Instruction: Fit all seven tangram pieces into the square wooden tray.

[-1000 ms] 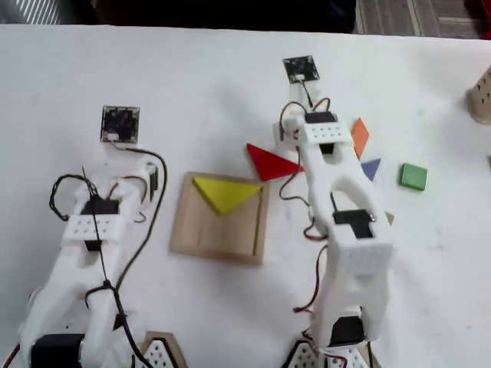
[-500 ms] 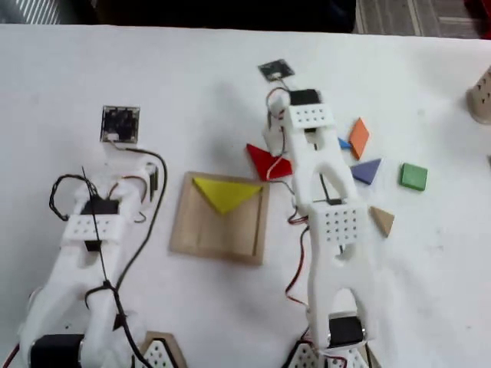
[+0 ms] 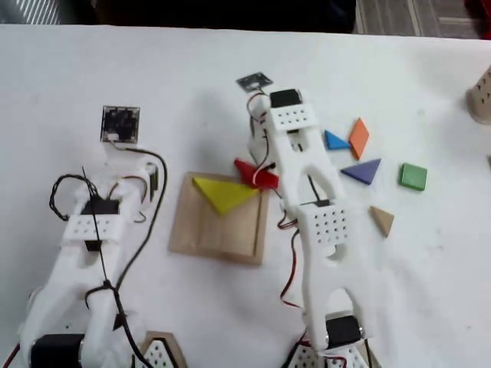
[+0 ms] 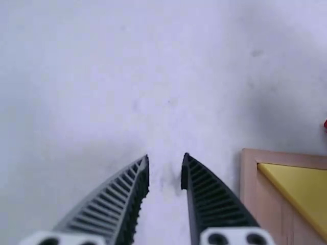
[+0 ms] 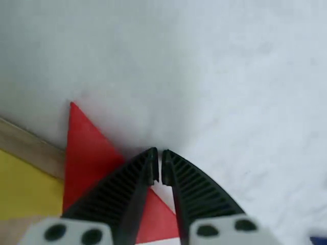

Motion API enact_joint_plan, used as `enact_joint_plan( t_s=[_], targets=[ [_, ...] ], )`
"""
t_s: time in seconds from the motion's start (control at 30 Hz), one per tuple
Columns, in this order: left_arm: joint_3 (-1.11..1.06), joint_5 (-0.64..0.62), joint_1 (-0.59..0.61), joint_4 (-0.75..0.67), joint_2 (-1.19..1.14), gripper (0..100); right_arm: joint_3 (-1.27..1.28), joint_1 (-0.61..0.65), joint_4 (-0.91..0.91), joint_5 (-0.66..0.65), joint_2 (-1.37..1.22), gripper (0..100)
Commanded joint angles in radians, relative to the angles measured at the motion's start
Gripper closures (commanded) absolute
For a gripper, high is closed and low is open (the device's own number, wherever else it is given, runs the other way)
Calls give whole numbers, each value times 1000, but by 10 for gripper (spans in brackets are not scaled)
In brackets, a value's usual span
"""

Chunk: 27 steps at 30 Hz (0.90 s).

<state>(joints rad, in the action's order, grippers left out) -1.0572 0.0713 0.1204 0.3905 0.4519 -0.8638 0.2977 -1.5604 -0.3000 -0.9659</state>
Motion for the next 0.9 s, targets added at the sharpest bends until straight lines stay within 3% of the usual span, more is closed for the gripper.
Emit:
enact_joint_plan(
  t_s=[0.0, 0.87],
  targets=[
    [8, 9, -8, -11, 31, 876, -26, 24, -33, -12, 70, 981],
    [11, 9, -7, -11, 31, 876, -25, 101, -151, 29, 162, 980]
  ],
)
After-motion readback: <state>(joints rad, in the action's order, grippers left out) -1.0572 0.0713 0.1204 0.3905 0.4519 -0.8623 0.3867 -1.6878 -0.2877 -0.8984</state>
